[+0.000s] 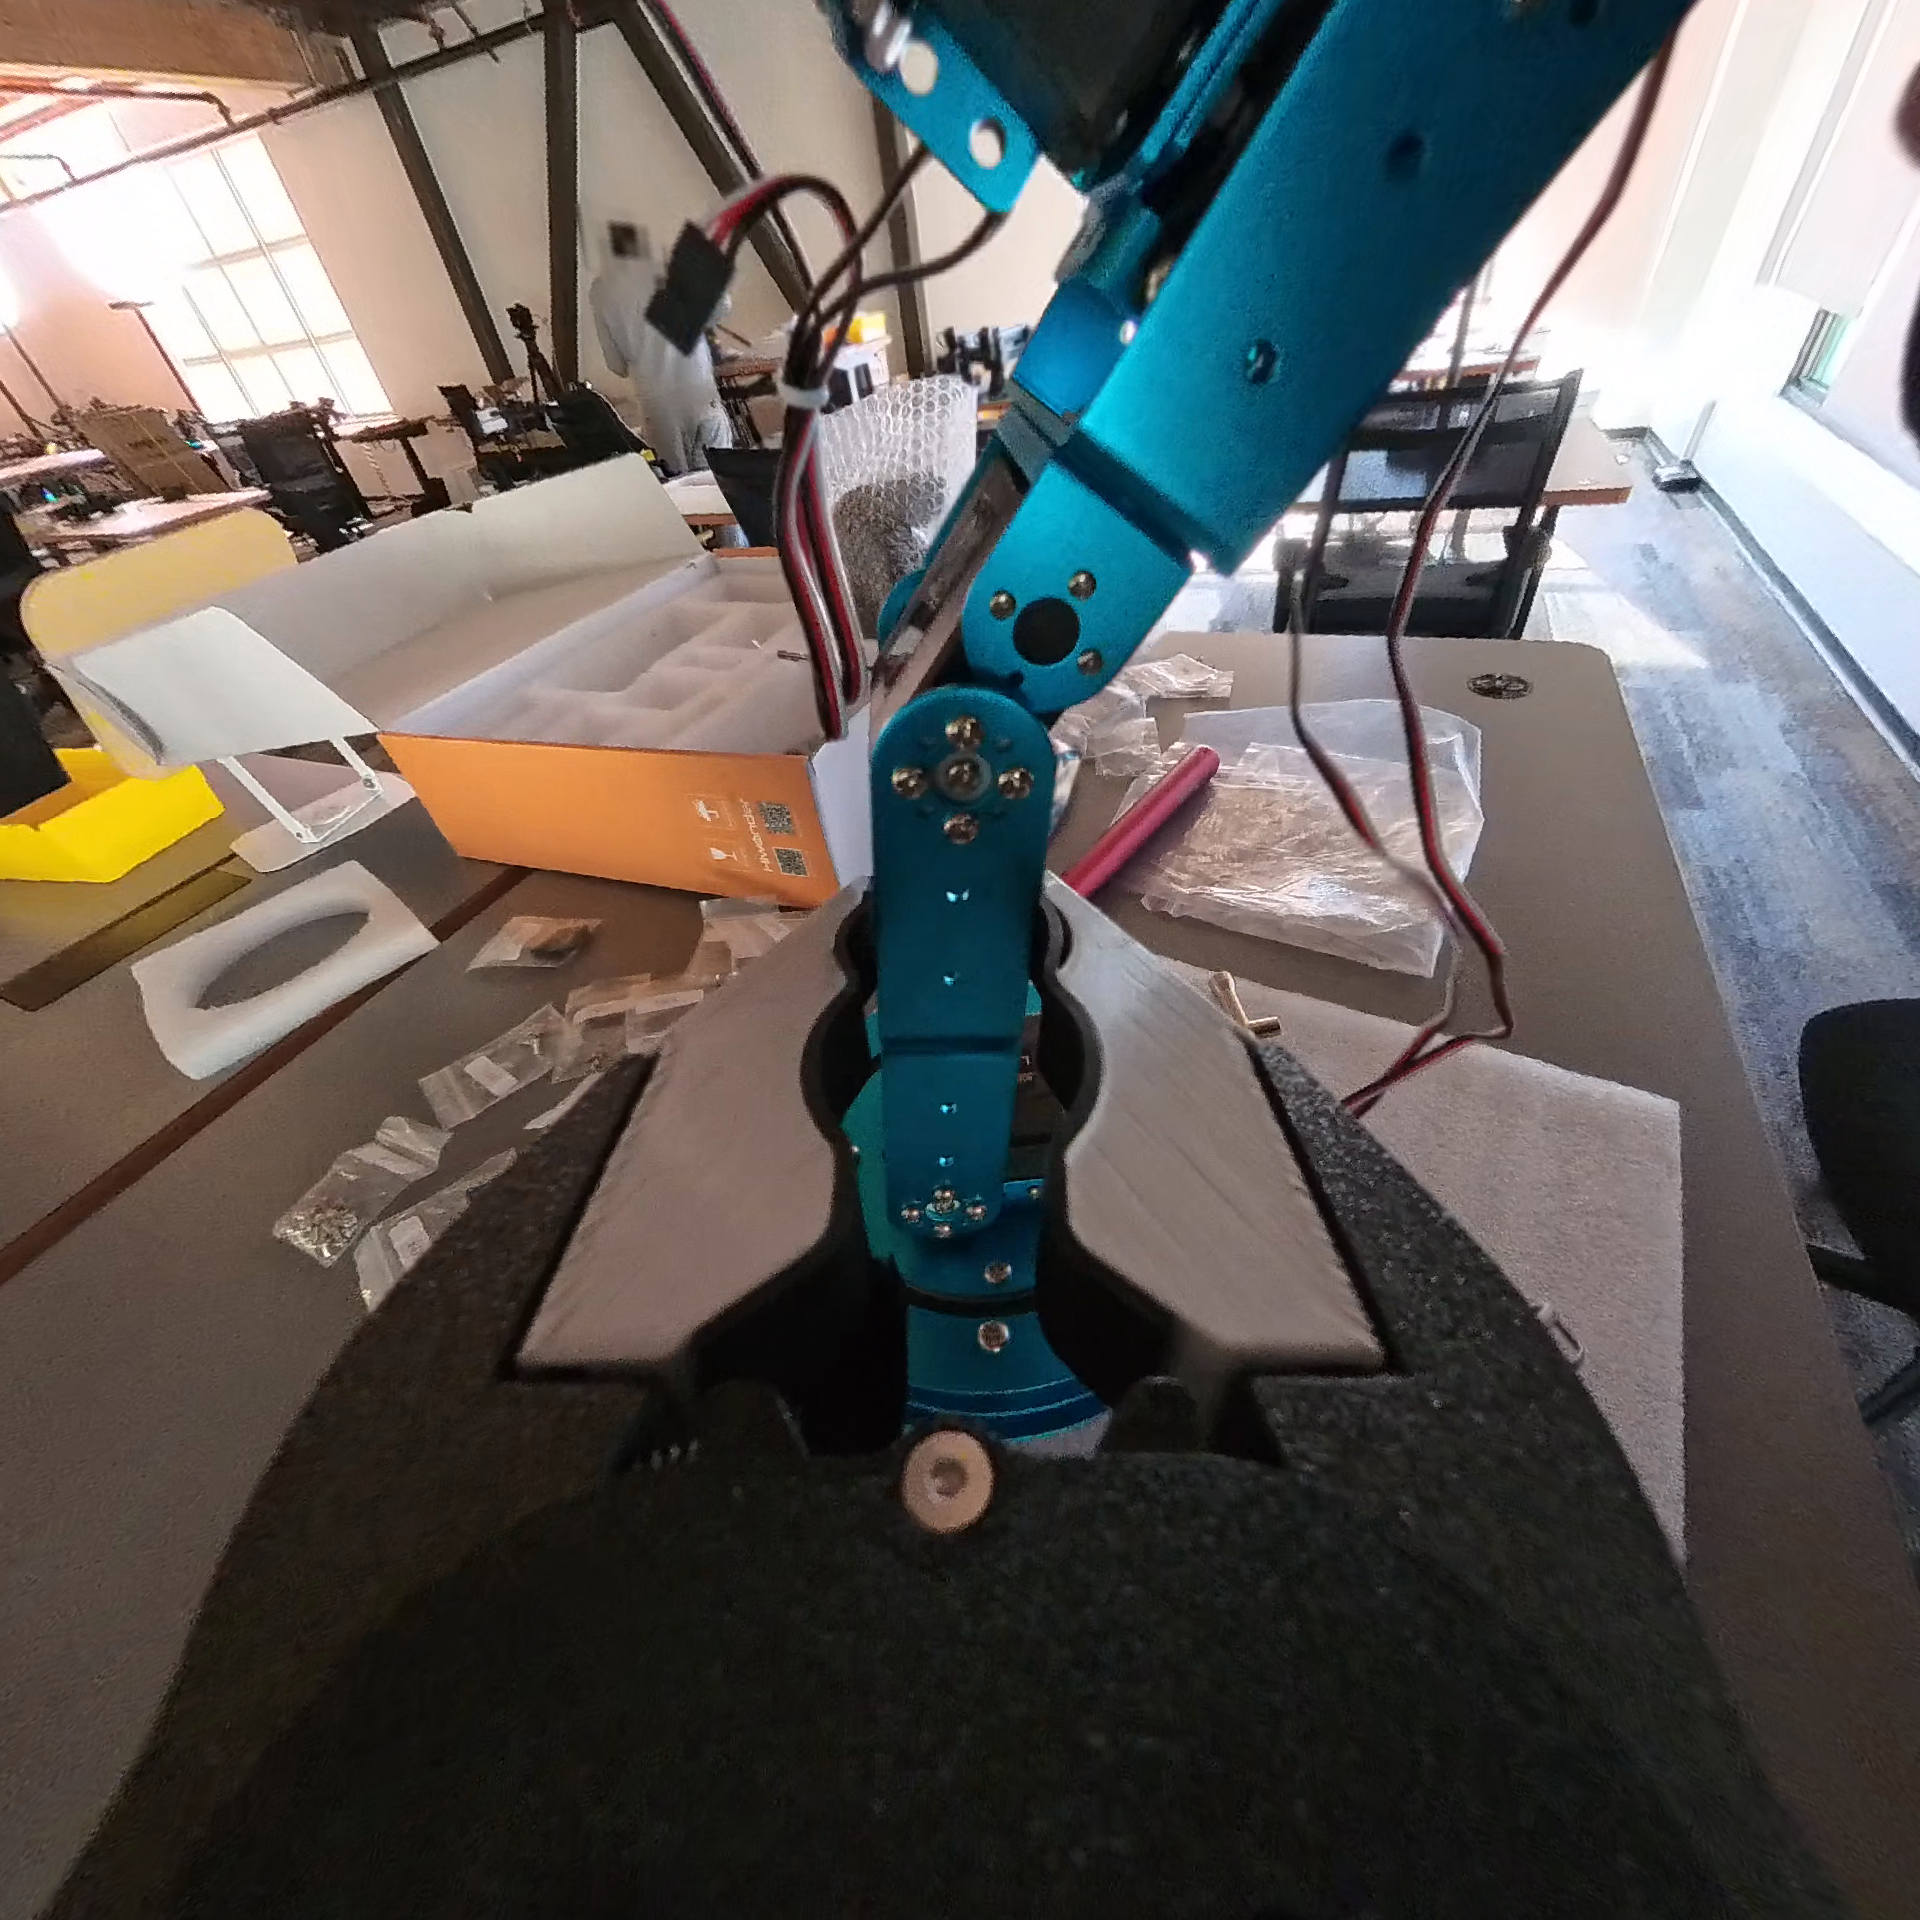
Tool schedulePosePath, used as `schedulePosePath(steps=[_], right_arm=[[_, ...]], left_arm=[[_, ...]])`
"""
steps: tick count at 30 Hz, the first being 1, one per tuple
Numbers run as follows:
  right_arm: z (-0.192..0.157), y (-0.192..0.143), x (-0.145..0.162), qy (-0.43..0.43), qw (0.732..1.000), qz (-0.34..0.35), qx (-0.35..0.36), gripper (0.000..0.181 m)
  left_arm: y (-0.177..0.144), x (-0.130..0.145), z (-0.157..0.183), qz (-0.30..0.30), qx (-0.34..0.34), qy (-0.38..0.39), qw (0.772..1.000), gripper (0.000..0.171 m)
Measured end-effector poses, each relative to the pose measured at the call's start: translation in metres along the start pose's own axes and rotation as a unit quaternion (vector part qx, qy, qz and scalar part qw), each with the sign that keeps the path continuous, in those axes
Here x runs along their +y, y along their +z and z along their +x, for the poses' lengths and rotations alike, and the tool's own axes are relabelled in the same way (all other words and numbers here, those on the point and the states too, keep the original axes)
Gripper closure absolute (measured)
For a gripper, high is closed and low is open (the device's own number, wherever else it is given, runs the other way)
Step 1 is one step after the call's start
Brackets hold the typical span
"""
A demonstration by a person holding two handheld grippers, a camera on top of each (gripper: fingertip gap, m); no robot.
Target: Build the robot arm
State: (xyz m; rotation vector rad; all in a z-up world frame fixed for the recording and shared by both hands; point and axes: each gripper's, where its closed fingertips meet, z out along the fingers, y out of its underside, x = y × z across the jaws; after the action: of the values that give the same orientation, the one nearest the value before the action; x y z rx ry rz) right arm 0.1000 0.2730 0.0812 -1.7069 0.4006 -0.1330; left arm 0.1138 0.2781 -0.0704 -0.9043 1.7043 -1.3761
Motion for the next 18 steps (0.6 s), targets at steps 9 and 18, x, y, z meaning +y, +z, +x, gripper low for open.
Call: schedulePosePath(steps=[9,18], right_arm=[[-0.002,-0.003,0.06,0.028,0.997,-0.077,0.0,0.082],[0.008,-0.009,0.068,-0.006,0.997,-0.054,0.058,0.112]], left_arm=[[-0.002,0.001,-0.002,0.008,-0.013,0.001,1.0,0.145],[-0.001,0.002,-0.002,0.018,-0.003,-0.128,0.992,0.143]])
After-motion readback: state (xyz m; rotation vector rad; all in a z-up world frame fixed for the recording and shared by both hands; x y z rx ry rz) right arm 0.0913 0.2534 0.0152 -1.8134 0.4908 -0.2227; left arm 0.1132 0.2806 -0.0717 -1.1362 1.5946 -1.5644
